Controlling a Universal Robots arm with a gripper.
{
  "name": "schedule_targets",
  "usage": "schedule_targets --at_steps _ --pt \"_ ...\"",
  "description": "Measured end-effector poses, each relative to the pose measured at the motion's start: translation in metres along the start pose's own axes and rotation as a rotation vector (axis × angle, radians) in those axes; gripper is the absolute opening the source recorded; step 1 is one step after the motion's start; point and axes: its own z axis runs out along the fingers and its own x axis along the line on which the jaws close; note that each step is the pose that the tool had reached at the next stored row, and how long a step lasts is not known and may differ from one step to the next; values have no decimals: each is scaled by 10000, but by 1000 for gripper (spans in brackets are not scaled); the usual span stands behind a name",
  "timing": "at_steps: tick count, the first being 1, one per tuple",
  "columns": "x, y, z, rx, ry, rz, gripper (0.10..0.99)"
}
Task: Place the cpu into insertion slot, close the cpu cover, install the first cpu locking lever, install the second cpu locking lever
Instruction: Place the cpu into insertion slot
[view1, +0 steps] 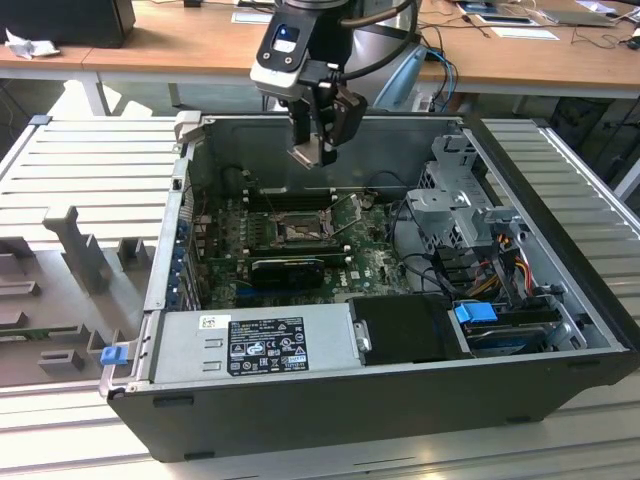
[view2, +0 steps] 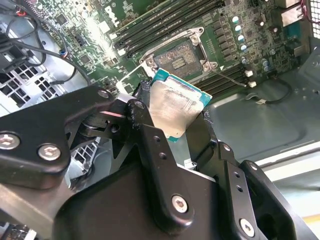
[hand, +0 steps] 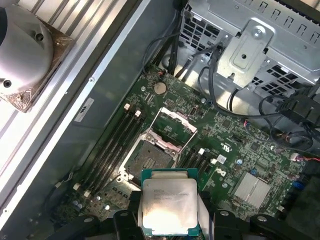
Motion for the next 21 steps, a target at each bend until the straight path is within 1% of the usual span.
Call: schedule_targets --at_steps 4,8,13,17,21 --pt "0 0 3 -3 -20 232 529" --pt "0 -1 8 -9 -55 635 529" --pt "0 -1 12 -12 -85 971 529" --pt "0 -1 15 -16 -106 1215 529" --pt "0 -3 32 -18 -111 1285 529"
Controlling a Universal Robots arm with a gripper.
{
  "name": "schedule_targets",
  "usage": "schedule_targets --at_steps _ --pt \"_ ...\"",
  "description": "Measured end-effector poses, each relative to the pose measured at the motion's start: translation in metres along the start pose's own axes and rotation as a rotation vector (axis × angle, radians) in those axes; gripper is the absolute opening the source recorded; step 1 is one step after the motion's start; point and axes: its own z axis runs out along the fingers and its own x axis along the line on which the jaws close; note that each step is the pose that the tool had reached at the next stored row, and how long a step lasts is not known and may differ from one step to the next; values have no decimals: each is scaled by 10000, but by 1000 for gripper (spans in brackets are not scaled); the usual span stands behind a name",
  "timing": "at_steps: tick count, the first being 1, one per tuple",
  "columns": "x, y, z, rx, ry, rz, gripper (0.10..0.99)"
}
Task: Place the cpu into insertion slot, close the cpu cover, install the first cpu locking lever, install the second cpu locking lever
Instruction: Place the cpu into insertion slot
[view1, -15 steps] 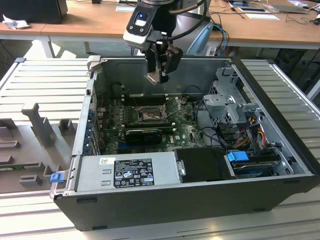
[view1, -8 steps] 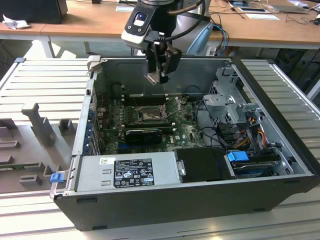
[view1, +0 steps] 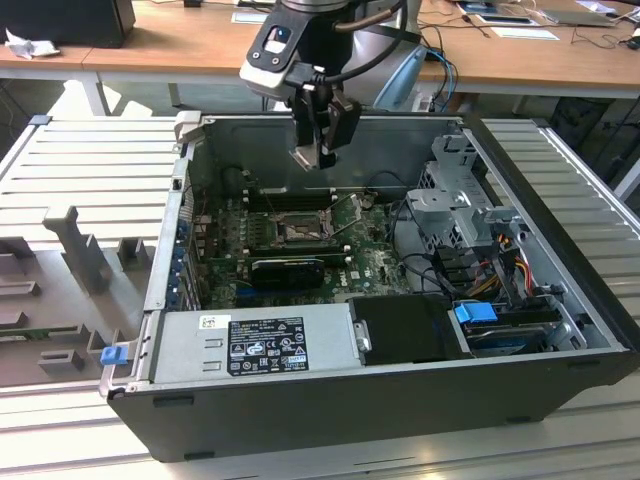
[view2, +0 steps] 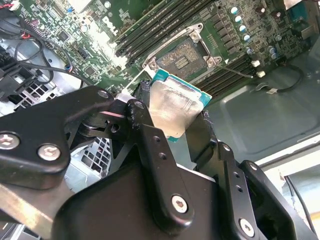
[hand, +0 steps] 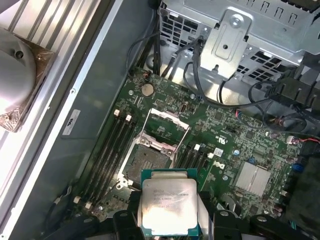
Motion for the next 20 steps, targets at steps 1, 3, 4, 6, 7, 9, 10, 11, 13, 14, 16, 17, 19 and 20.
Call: schedule_targets --at_steps 1,3,4,6,7,9,10,11,13,14,16,17,19,20 --pt "0 0 4 1 0 0 529" --pt "0 -1 13 1 -1 0 529" --pt "-1 -2 22 1 -1 7 529" --pt "-1 -2 24 0 -7 76 529" --pt "-1 -2 26 -2 -12 138 529" --pt "-1 -2 29 -3 -22 259 529" --pt "-1 -3 32 -4 -30 358 529" --pt "-1 -3 37 -6 -36 434 529" --pt "-1 -4 42 -7 -47 554 529" --pt "-1 -4 44 -8 -50 594 529" --pt "-1 -4 51 -9 -59 692 529" --pt "-1 -5 55 -10 -64 769 529" --pt "-1 -5 64 -12 -79 935 529" --pt "-1 -6 66 -13 -84 990 529"
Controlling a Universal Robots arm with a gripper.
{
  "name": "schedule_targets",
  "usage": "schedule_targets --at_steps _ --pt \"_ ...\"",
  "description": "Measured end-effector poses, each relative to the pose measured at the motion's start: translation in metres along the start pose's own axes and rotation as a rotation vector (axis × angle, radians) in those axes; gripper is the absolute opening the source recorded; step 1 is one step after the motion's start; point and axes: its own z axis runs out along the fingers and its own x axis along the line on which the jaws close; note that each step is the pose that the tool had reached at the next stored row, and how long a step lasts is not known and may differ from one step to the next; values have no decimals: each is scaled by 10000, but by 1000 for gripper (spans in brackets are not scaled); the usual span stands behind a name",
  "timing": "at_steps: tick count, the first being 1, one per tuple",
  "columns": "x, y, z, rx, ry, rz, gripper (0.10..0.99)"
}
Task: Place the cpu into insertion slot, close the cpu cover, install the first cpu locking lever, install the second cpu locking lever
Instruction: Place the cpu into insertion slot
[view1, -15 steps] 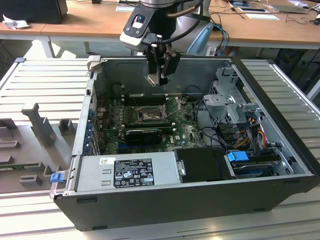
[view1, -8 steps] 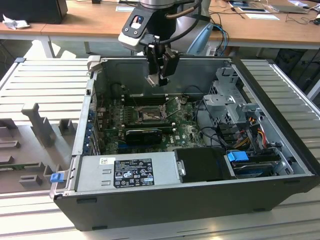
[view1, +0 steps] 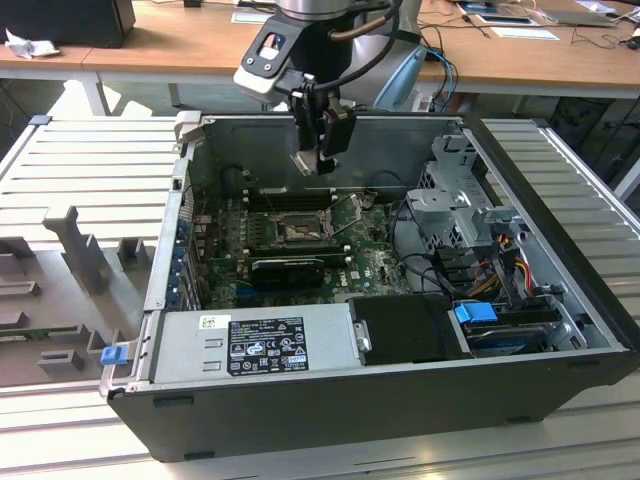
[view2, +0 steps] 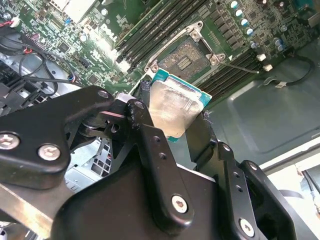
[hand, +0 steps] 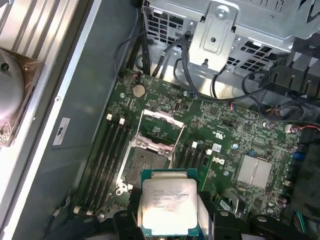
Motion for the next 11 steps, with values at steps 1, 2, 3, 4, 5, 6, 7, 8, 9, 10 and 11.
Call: schedule_targets --at_steps 1,2,3,4,5,6,7,8,9,10,11 --pt "0 0 2 -1 -3 42 529" --pt "0 -1 6 -3 -9 118 529" --pt "0 -1 10 -3 -17 210 529" --pt "0 -1 13 -5 -23 281 529" --pt "0 -2 16 -5 -28 346 529" --pt "0 -2 21 -7 -35 427 529" --pt "0 -2 23 -7 -38 461 529" --pt "0 -2 25 -8 -41 494 529" --pt "0 -2 27 -8 -45 537 529" --pt "0 -3 29 -9 -48 571 529" --pt "0 -3 32 -9 -51 614 529"
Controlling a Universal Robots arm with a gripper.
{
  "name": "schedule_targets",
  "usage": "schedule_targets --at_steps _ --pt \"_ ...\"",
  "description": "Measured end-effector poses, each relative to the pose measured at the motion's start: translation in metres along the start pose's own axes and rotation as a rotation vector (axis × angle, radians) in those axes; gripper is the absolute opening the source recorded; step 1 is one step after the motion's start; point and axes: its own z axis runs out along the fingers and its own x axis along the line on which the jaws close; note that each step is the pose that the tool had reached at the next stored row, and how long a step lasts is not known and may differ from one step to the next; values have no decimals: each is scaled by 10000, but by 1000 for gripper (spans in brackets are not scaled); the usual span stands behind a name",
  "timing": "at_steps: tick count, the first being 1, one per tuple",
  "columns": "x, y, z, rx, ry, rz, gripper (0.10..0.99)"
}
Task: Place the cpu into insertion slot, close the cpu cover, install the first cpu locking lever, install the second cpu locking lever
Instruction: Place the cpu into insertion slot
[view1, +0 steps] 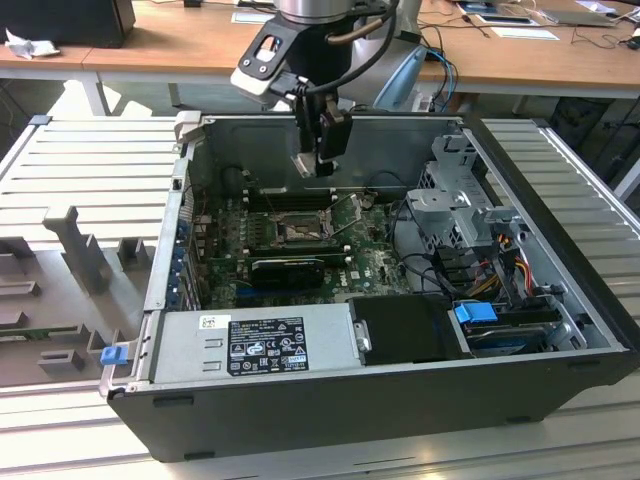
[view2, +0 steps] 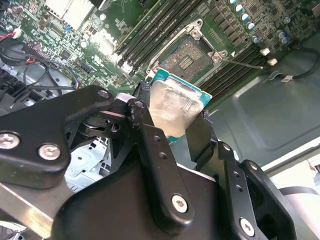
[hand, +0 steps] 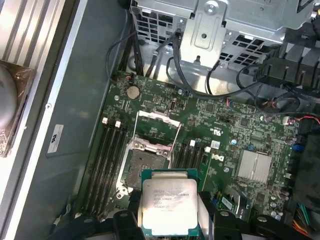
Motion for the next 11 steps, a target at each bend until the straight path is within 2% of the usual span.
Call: schedule_targets --at_steps 4,8,11 --pt "0 -2 22 -1 -24 181 529" --pt "6 -2 45 8 -100 486 529" --pt "6 -3 57 7 -120 682 529"
